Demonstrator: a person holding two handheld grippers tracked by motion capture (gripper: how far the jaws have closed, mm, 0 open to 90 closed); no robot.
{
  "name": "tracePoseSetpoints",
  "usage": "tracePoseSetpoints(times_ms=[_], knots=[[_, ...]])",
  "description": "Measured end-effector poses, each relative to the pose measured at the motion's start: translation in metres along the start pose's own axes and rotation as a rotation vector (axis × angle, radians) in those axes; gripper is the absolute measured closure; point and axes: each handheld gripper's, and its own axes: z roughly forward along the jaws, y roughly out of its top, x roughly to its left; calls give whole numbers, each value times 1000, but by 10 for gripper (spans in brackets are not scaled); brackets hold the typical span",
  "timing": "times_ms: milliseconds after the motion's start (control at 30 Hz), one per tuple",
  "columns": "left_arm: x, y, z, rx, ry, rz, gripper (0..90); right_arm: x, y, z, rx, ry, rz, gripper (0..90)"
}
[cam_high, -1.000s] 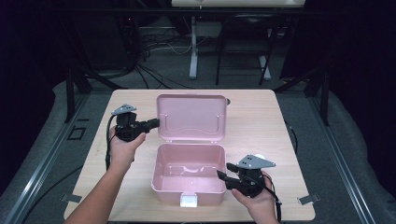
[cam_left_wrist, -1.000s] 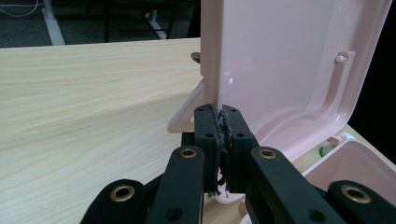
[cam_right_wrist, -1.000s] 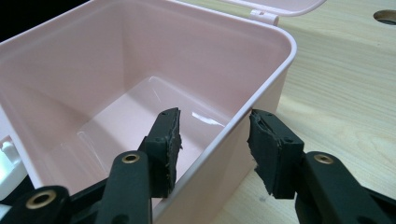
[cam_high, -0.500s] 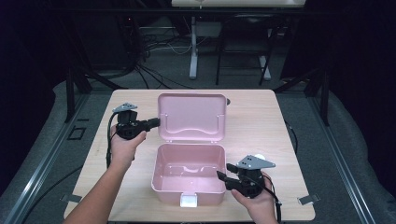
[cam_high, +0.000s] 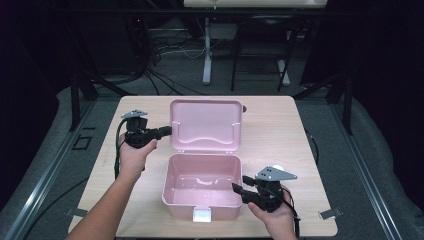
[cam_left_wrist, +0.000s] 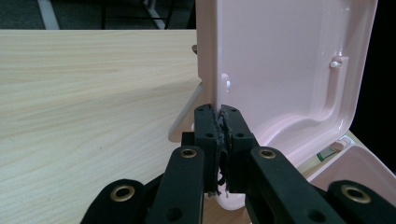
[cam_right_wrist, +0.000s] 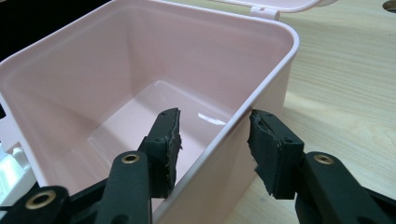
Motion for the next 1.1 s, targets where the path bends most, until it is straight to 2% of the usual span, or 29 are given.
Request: tracePoseSetpoints(times_ms=[400, 833, 867, 1100], knots=[[4, 0, 6, 8, -6, -52, 870, 2, 0, 0, 0, -11, -8, 537], [8, -1, 10, 11, -3, -88, 869, 1, 1, 0, -1, -13, -13, 536], [9, -1, 11, 11, -8, -104, 869, 1, 1, 0, 1, -12, -6, 536], [11, -2, 14, 15, -3, -107, 867, 0, 4, 2, 14, -17, -22, 534]])
